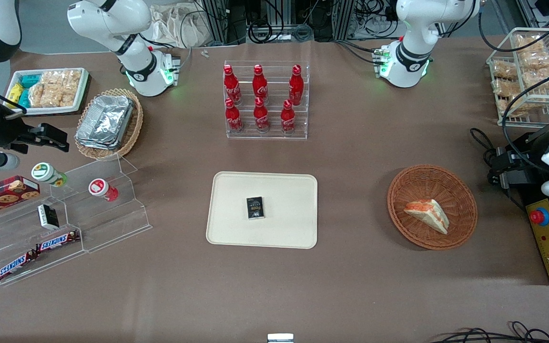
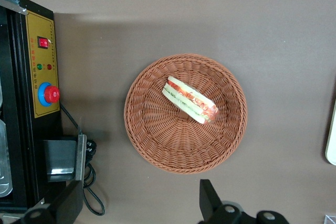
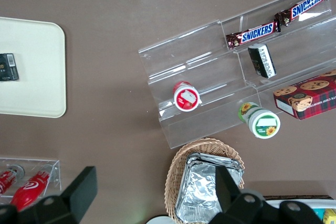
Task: Place sandwich from basket to tray
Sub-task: 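Move the left gripper over the sandwich in the wicker basket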
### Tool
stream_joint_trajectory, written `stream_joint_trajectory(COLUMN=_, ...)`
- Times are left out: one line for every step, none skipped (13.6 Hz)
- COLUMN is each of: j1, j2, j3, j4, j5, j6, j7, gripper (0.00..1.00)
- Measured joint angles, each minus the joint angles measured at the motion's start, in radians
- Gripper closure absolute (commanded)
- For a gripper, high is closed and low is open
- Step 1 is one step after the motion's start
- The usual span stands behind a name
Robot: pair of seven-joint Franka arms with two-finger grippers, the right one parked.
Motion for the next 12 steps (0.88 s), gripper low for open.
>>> stream_joint_trajectory(j1=0.0, j2=0.001, j3=0.0, j4=0.0, j5=0.0, j6=0.0, j7=0.0, gripper=0.0)
stream_joint_trajectory(j1=-0.002, j2=0.002, j3=0.0, j4=0.0, j5=0.0, j6=0.0, j7=0.0, gripper=0.0)
stream_joint_trajectory(j1=-0.004, j2=0.002, j3=0.0, j4=0.0, j5=0.0, j6=-0.001, j7=0.0, gripper=0.0)
stream_joint_trajectory(j1=-0.005, j2=0.002, j3=0.0, j4=0.0, j5=0.0, j6=-0.001, j7=0.0, gripper=0.0)
stream_joint_trajectory(j1=-0.007, j2=0.002, j3=0.0, j4=0.0, j5=0.0, j6=-0.003, j7=0.0, gripper=0.0)
stream_joint_trajectory(j1=-0.008, j2=0.004, j3=0.0, j4=0.0, j5=0.0, j6=-0.007, j7=0.0, gripper=0.0)
stream_joint_trajectory(j1=-0.008, j2=0.007, j3=0.0, j4=-0.001, j5=0.0, j6=-0.019, j7=0.0, gripper=0.0)
stream_joint_trajectory(j1=-0.008, j2=0.01, j3=0.0, j4=-0.005, j5=0.0, j6=-0.031, j7=0.0, gripper=0.0)
stream_joint_trajectory(j1=-0.008, j2=0.013, j3=0.001, j4=-0.018, j5=0.0, j6=-0.034, j7=-0.002, gripper=0.0)
stream_joint_trajectory(j1=-0.008, j2=0.015, j3=0.002, j4=-0.044, j5=0.0, j6=-0.026, j7=-0.007, gripper=0.0)
stream_joint_trajectory(j1=-0.008, j2=0.017, j3=0.003, j4=-0.078, j5=-0.001, j6=-0.001, j7=-0.021, gripper=0.0)
stream_joint_trajectory(j1=-0.008, j2=0.02, j3=0.004, j4=-0.118, j5=-0.001, j6=0.038, j7=-0.049, gripper=0.0)
